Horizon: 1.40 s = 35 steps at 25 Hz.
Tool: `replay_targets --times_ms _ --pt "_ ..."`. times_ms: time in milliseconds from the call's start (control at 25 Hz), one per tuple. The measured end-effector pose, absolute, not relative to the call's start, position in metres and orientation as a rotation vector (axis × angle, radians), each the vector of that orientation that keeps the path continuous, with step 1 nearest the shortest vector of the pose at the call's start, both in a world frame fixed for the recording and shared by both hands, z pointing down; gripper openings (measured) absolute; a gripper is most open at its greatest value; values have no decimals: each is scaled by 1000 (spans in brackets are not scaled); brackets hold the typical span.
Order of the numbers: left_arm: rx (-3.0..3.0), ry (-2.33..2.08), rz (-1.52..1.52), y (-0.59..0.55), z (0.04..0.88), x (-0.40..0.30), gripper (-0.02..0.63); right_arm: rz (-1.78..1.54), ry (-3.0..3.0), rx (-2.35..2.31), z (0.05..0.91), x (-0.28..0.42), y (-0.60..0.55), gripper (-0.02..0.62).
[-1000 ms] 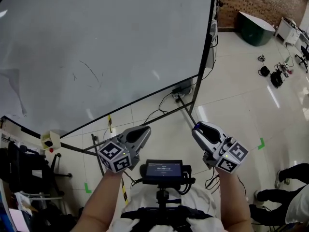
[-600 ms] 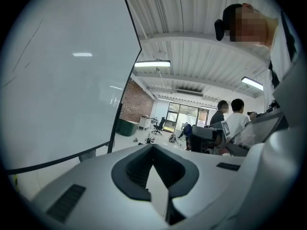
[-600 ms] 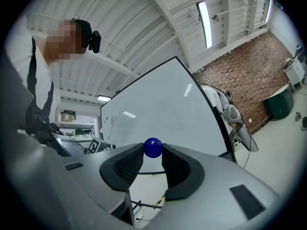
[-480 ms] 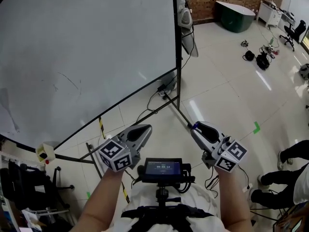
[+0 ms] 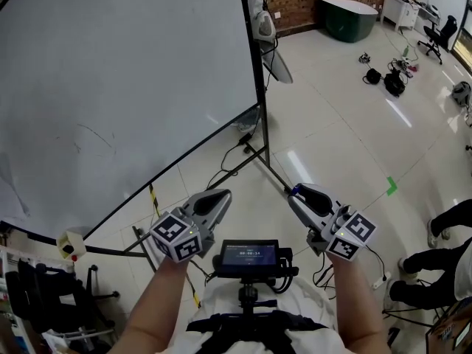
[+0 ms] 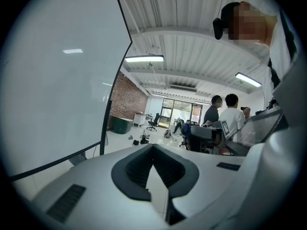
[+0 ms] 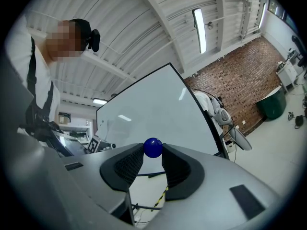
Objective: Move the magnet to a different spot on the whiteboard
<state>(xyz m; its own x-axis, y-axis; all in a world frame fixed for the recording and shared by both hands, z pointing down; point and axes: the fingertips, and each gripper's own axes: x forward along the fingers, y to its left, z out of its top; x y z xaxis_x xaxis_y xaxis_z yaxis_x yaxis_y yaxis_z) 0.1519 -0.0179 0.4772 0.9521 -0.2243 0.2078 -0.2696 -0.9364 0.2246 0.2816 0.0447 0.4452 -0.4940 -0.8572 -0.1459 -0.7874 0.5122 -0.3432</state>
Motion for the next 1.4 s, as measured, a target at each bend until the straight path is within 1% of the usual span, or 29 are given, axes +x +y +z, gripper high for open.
replay_targets --times_ms 520,1080,1240,1400 --pt "2878 -377 297 -12 469 154 8 -340 2424 -1366 444 282 55 140" --pt "2871 -481 246 -8 459 140 8 -338 2451 -1313 444 274 53 140" --pt "2854 -518 180 -8 452 128 9 -333 2455 -1304 442 269 50 140" --pt "2850 -572 205 -12 450 113 8 -336 2466 -1299 439 262 45 140"
